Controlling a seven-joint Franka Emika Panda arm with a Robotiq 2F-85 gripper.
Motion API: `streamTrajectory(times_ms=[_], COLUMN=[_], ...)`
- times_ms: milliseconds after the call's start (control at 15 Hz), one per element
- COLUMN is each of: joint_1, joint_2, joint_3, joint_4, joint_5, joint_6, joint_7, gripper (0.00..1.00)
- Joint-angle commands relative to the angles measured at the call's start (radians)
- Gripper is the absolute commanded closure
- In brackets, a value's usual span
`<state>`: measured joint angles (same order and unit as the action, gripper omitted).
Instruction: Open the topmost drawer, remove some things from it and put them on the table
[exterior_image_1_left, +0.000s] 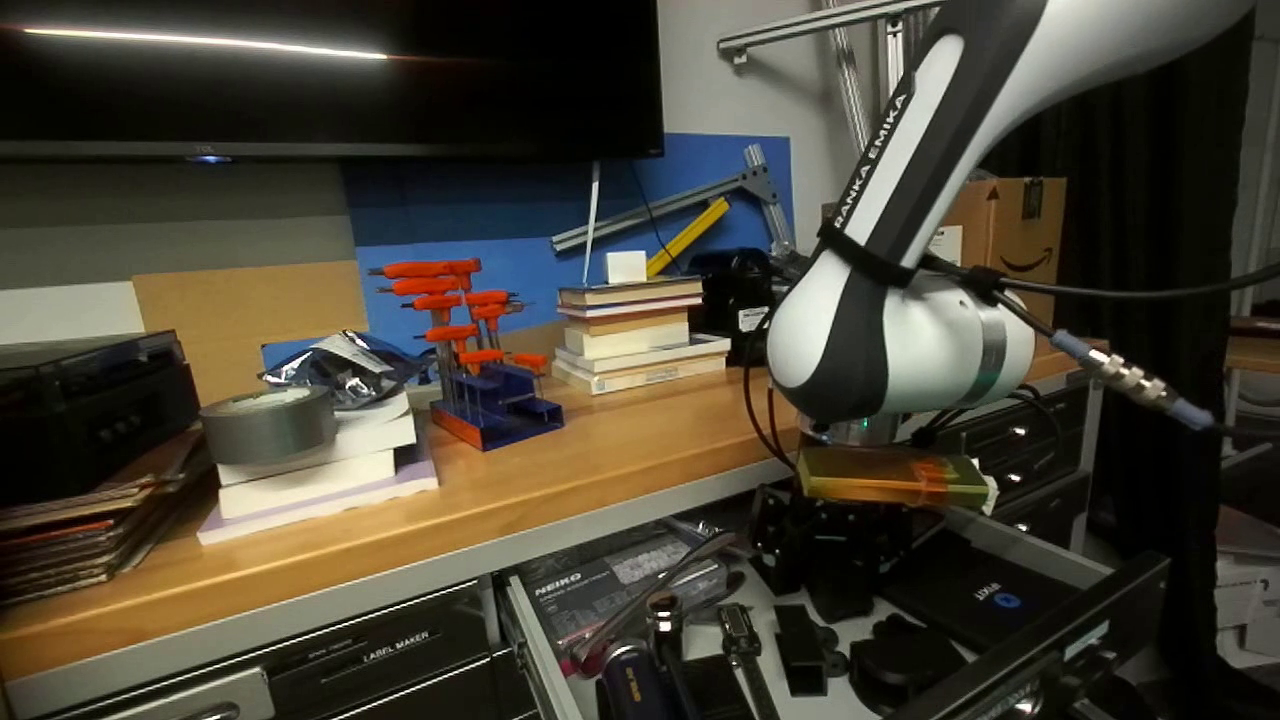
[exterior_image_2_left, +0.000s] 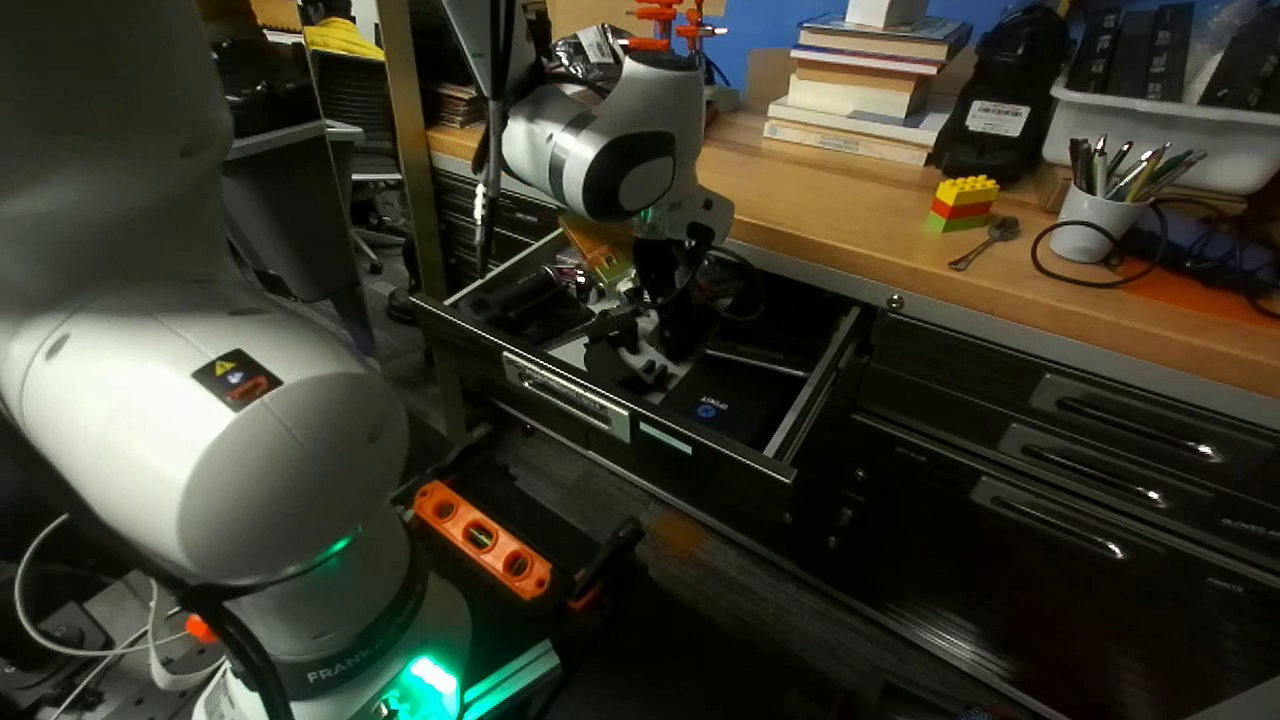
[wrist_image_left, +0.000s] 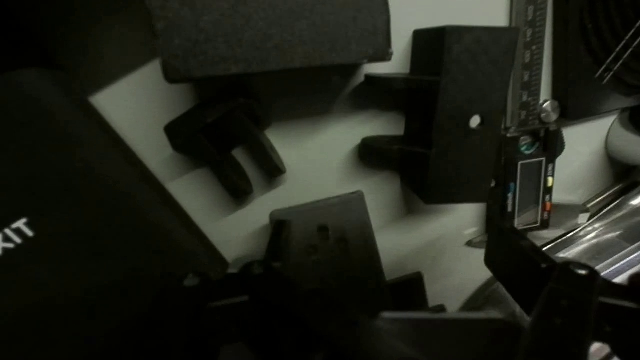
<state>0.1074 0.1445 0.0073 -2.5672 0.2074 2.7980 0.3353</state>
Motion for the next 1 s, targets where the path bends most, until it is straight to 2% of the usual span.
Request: streamTrajectory(times_ms=[0, 267, 667, 933], joint_1=[0.012, 0.034, 0.05, 0.046], joint_2=[0.03, 0.034, 0.056, 0.081], joint_3=[-0.043, -0.098, -0.135, -0.125], joint_4=[0.018, 0.022, 0.049, 0.064], joint_5=[-0.12, -0.251, -0.373, -0.376], joint_6=[0.045, 0.043, 0.035, 0.022], joint_7=[0.119, 0.233, 0.341, 0.328], gripper=[0.0, 0.0, 0.0, 0.0])
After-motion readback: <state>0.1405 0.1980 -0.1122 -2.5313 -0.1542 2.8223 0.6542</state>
